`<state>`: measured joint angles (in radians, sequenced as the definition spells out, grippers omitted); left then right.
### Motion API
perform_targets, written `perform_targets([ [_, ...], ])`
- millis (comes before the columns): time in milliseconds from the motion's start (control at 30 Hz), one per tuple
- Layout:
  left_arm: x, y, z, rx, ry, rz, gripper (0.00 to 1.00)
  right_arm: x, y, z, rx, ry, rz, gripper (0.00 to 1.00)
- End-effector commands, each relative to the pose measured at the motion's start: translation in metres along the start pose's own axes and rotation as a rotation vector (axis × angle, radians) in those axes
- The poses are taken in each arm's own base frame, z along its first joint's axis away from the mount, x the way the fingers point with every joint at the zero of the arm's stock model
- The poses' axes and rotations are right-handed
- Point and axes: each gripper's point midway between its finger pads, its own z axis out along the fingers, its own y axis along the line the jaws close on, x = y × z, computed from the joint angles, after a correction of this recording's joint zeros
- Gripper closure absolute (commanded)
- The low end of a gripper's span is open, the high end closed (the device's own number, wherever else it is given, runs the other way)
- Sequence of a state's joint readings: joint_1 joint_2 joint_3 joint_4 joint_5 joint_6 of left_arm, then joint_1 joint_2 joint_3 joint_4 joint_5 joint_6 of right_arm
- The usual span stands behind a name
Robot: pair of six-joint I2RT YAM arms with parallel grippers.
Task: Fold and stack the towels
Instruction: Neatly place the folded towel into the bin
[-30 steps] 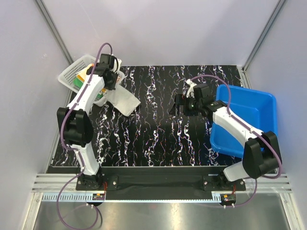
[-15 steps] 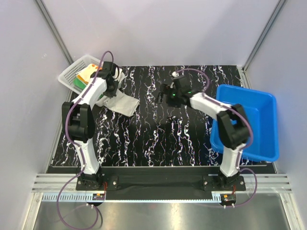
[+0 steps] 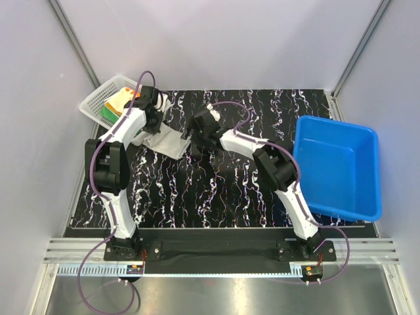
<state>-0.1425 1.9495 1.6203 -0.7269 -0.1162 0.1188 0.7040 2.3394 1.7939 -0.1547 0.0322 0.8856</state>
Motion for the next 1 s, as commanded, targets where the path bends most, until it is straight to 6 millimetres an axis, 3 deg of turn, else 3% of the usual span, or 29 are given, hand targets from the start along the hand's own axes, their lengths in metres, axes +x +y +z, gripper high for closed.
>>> perform_targets([
  [0,-0.018,0.003,-0.005,0.014,-0.077,-0.028,1.0,-0.006,0.012,0.011,0.028,-0.081,0.071,0.11],
  [200,-0.017,0.009,-0.005,0.008,-0.076,-0.033,1.0,0.018,0.005,0.019,0.078,-0.07,0.146,0.19],
  [333,-0.018,0.012,-0.006,0.009,-0.08,-0.037,1.0,0.023,0.003,0.018,0.101,-0.075,0.167,0.27],
  [567,-0.015,0.012,-0.006,0.013,-0.07,-0.043,1.0,0.024,0.003,0.017,0.101,-0.081,0.172,0.6],
  [733,-0.011,0.009,-0.008,0.021,-0.051,-0.056,1.0,0.016,-0.002,0.002,0.094,-0.106,0.107,0.91],
  [767,-0.009,0.008,-0.009,0.026,-0.039,-0.059,1.0,0.019,-0.012,0.0,0.113,-0.102,0.085,0.93],
  [833,-0.007,0.004,-0.01,0.043,-0.034,-0.065,1.0,0.01,-0.008,-0.014,0.099,-0.126,0.028,1.0],
  [867,-0.005,0.003,-0.011,0.053,-0.024,-0.077,1.0,0.016,-0.021,-0.017,0.119,-0.116,0.01,1.0],
  [933,-0.004,-0.001,-0.012,0.075,-0.019,-0.084,0.99,0.008,-0.022,-0.028,0.108,-0.135,-0.008,1.0],
  [967,-0.002,-0.003,-0.012,0.082,-0.009,-0.096,0.99,0.015,-0.034,-0.03,0.13,-0.121,-0.019,1.0],
])
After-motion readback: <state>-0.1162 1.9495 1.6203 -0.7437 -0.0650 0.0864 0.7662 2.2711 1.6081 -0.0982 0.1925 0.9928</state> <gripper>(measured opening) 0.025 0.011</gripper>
